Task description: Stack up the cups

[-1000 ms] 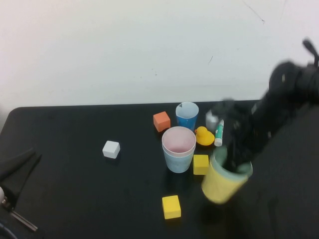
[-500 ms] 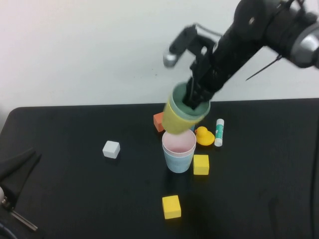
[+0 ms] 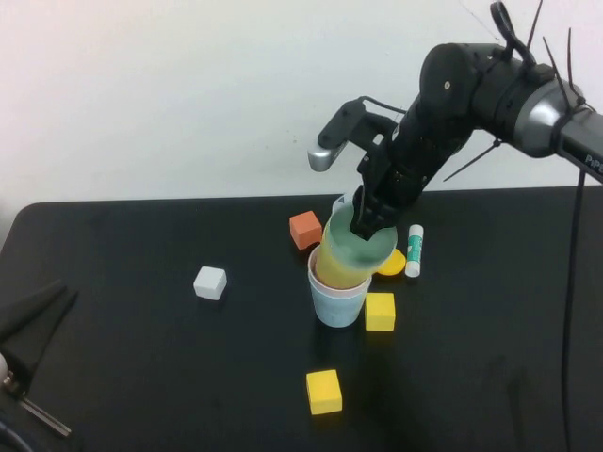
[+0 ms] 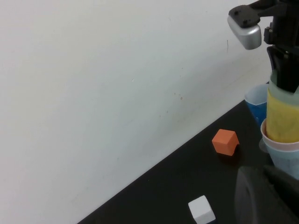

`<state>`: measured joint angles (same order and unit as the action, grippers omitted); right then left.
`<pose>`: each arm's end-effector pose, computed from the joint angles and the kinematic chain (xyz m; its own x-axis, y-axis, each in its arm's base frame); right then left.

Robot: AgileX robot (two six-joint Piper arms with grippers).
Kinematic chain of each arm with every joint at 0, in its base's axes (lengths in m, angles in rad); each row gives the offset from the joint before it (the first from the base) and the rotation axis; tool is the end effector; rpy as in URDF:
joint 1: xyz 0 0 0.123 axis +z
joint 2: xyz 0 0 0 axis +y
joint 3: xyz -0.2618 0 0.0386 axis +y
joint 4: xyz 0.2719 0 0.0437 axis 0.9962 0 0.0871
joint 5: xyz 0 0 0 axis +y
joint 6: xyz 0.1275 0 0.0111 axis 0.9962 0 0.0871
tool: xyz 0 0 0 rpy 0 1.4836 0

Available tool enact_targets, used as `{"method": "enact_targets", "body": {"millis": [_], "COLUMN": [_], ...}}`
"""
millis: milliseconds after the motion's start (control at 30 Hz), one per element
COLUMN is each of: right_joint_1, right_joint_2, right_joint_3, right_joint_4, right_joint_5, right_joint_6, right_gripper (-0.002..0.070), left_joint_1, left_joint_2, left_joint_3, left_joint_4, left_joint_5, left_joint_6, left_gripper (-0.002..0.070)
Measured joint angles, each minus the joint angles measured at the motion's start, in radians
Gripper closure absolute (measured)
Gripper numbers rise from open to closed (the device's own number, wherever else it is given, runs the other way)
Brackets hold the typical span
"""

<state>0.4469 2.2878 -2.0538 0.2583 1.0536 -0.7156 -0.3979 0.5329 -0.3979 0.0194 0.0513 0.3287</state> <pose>0.4590 0.2515 0.1588 -0.4220 -0.7999 -0.4267 -0.8758 0.4813 -0.0361 0.1814 -0.0761 0.2833 0.0461 0.3506 -0.9354 0.3945 0.8539 0.3395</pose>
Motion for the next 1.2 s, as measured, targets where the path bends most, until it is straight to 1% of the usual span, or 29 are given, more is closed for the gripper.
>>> {"method": "enact_targets", "body": {"millis": [133, 200, 267, 300, 367, 500, 567, 733, 867, 967, 1033, 1200], "right_joint_1": [0.000, 0.000, 0.000, 0.000, 0.000, 0.000, 0.000, 0.000, 0.000, 0.000, 0.000, 0.000], "right_joint_2": [0.000, 0.000, -0.014, -0.025, -0.070, -0.208, -0.300, -0.531, -0.695, -0.813, -0.887, -1.113], "right_joint_3": [-0.018, -0.047, -0.065, -0.069, -0.070, -0.070, -0.048, 0.117, 0.312, 0.465, 0.566, 0.822], "right_joint_4": [0.020, 0.020, 0.020, 0.015, -0.004, -0.079, -0.114, -0.218, -0.355, -0.430, -0.446, -0.449], "right_joint_5": [0.019, 0.053, 0.081, 0.091, 0.114, 0.152, 0.154, 0.133, 0.114, 0.093, 0.056, -0.120], "right_joint_6": [-0.002, -0.002, -0.002, -0.002, 0.000, 0.009, 0.013, 0.050, 0.126, 0.182, 0.216, 0.265], "right_gripper": [0.0465, 0.0435, 0.0426, 0.0429, 0.0459, 0.0612, 0.0648, 0.0668, 0.0671, 0.0673, 0.0673, 0.0675], "left_joint_1": [0.000, 0.000, 0.000, 0.000, 0.000, 0.000, 0.000, 0.000, 0.000, 0.000, 0.000, 0.000], "left_joint_2": [0.000, 0.000, 0.000, -0.005, -0.025, -0.104, -0.146, -0.216, -0.255, -0.294, -0.332, -0.440], "left_joint_3": [0.000, 0.000, 0.000, 0.000, 0.000, 0.000, 0.000, 0.005, 0.031, 0.048, 0.061, 0.105], "left_joint_4": [0.000, 0.000, 0.000, 0.000, -0.002, -0.019, -0.034, -0.098, -0.171, -0.188, -0.188, -0.190], "left_joint_5": [0.000, 0.000, 0.000, -0.001, -0.001, 0.012, 0.030, 0.049, 0.046, 0.028, 0.018, 0.003], "left_joint_6": [0.000, 0.000, 0.000, 0.000, 0.000, 0.000, 0.000, -0.012, -0.026, -0.028, -0.037, -0.048], "left_gripper": [0.0674, 0.0674, 0.0674, 0.0674, 0.0674, 0.0674, 0.0674, 0.0674, 0.0674, 0.0674, 0.0674, 0.0674]}}
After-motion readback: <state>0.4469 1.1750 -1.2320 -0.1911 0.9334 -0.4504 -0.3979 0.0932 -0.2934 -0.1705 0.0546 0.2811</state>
